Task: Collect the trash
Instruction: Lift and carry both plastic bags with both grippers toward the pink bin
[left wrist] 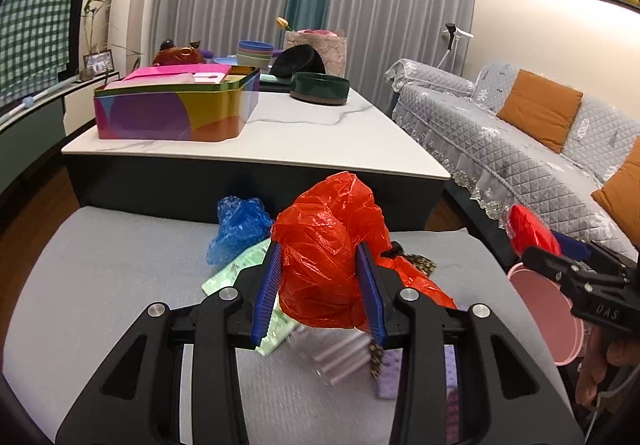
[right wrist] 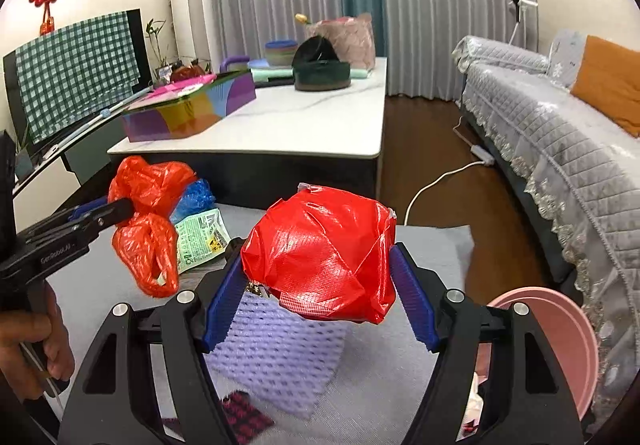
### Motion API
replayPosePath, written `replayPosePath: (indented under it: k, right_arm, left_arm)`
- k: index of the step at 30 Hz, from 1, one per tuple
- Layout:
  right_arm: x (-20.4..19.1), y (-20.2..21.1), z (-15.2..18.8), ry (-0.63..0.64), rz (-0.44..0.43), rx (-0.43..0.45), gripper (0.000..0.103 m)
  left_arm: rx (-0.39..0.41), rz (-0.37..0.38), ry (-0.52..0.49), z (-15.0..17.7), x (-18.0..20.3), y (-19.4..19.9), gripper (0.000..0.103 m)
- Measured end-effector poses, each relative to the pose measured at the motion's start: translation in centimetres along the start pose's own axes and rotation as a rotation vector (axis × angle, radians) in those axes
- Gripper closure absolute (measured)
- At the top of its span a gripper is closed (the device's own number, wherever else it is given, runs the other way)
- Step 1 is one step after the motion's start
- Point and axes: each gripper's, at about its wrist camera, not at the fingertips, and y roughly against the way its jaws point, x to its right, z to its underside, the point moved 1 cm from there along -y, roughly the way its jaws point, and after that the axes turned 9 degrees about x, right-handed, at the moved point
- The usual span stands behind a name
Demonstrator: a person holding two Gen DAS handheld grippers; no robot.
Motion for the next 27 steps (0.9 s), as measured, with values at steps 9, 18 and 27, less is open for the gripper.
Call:
replayPosePath:
  k: [9, 18, 27]
  right_arm:
    - [1.6, 5.1, -0.8, -0.004, 0.035, 0.067, 0.033]
    - [4.3, 9.6, -1.4, -0.025, 0.079, 0.133, 0.033]
    - [8.0, 12.1, -1.4, -0.048, 0.148, 0.158, 0.033]
  left_arm:
    - [0.015, 0.013, -0.007, 1.3, 2.3, 3.4, 0.065]
    - [0.011, 0.023, -0.019, 2.3, 4.7, 4.6, 0.065]
    - [0.017, 0.057, -0.048, 2.5, 7.7, 4.8, 0.065]
